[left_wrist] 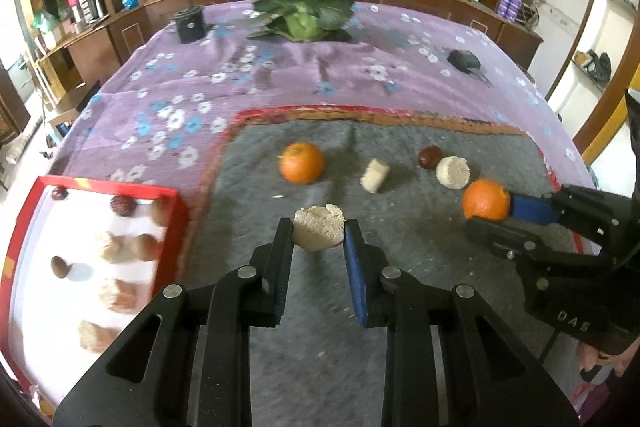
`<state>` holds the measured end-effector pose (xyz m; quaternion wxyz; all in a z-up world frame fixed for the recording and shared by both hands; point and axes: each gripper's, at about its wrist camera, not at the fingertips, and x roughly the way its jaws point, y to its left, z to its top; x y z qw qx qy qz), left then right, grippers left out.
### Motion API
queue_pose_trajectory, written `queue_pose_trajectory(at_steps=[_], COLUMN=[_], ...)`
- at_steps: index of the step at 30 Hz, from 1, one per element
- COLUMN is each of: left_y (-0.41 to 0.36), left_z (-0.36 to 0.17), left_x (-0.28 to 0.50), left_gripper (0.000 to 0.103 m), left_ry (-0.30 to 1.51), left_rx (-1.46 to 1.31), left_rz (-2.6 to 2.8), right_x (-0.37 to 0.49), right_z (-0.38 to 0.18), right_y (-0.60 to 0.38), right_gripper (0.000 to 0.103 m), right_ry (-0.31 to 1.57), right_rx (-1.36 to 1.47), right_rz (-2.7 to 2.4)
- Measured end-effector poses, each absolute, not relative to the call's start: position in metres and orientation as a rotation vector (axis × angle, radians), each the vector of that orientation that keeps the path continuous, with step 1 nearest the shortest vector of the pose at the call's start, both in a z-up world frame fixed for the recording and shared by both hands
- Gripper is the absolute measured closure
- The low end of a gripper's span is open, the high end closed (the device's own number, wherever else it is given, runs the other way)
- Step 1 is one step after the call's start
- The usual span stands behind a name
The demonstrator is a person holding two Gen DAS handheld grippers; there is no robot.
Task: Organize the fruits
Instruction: 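Grasp a white cube with the left gripper while the right grasps an orange, then carry the white cube and orange into the tray and open both grippers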
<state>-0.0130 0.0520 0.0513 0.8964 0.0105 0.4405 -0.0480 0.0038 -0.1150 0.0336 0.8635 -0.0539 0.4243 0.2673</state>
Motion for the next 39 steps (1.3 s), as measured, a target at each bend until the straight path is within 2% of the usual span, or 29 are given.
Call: queue_pose_trajectory(at_steps=[18,39], left_y=[0.162,0.242], left_z=[0.063,0.055], left_x=[-0.042,-0.058], left_gripper=[0.078,0.078], left_ry=[0.884,0.9], left_rx=[-0.03,-0.11], left_rz=[0.108,0.245], right_x=[-0.015,-0.023], right_z=[0.044,0.044], right_y=[0.011,0.098], right_gripper=[0.07,0.07], right_ry=[0.88,0.888], right_rx=[-0.224,-0.338], right_rz=[0.765,0.89])
